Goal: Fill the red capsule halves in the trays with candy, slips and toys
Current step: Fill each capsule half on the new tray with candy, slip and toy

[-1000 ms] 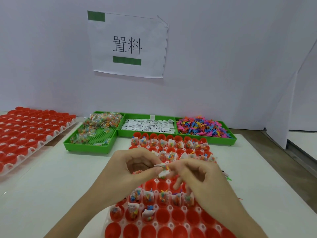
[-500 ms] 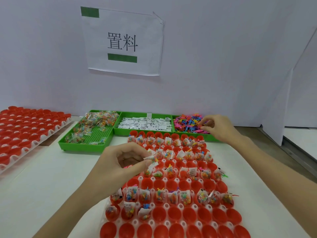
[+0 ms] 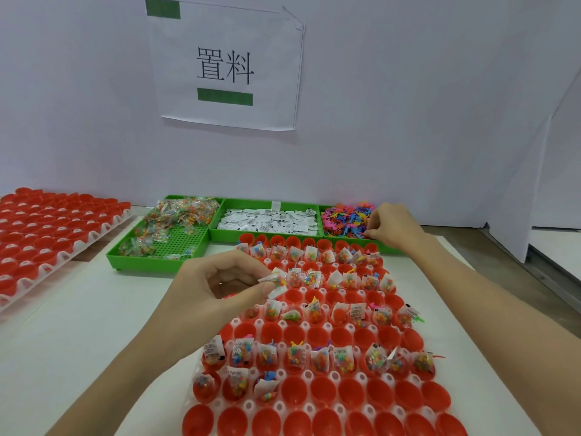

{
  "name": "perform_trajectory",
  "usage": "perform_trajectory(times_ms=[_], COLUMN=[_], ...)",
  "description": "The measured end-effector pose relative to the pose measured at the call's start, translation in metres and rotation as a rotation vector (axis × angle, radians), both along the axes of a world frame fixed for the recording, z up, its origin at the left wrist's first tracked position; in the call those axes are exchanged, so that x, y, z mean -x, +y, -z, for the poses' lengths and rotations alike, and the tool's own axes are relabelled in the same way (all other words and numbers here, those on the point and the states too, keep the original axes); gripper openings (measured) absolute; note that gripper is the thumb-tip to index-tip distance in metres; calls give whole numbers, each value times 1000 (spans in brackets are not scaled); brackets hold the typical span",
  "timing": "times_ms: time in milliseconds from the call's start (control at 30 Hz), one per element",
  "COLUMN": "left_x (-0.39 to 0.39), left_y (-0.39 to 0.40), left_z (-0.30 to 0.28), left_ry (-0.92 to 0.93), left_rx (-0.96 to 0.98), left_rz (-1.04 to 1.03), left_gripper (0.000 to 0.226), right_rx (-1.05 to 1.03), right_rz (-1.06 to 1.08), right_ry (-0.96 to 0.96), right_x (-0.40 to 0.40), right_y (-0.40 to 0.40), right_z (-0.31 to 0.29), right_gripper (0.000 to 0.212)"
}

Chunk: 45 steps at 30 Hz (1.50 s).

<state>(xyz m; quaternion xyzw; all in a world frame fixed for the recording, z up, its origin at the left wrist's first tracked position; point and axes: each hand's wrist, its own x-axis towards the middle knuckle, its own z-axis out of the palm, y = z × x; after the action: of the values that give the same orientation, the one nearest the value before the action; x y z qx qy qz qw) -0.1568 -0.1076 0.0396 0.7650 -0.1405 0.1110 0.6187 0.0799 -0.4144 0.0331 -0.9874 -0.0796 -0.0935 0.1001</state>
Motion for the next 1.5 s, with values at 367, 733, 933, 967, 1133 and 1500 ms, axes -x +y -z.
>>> perform_trajectory(times_ms=[367, 733, 933, 967, 1133, 1500], left_x=[-4, -3, -3, -2, 1, 2], left_y=[3, 1, -3, -3, -7, -15], left_z=[3, 7, 7, 7, 8, 12], left_ry=[8, 17, -15, -15, -37, -48], left_rx=[-2, 10, 19, 20, 0, -28], left_rz=[-8, 18, 36, 45, 99, 154], left_gripper=[7, 9, 12, 13, 21, 17], right_rx=[77, -451, -762, -813, -947, -953], right_rz=[49, -82, -343, -371, -381, -414], right_ry=[15, -163, 7, 43, 92, 129], right_x=[6, 55, 154, 170, 214, 230], right_y=[12, 15, 49, 54, 73, 78], right_z=[-5, -17, -30, -28, -8, -3], right_gripper=[8, 16, 9, 8, 3, 12])
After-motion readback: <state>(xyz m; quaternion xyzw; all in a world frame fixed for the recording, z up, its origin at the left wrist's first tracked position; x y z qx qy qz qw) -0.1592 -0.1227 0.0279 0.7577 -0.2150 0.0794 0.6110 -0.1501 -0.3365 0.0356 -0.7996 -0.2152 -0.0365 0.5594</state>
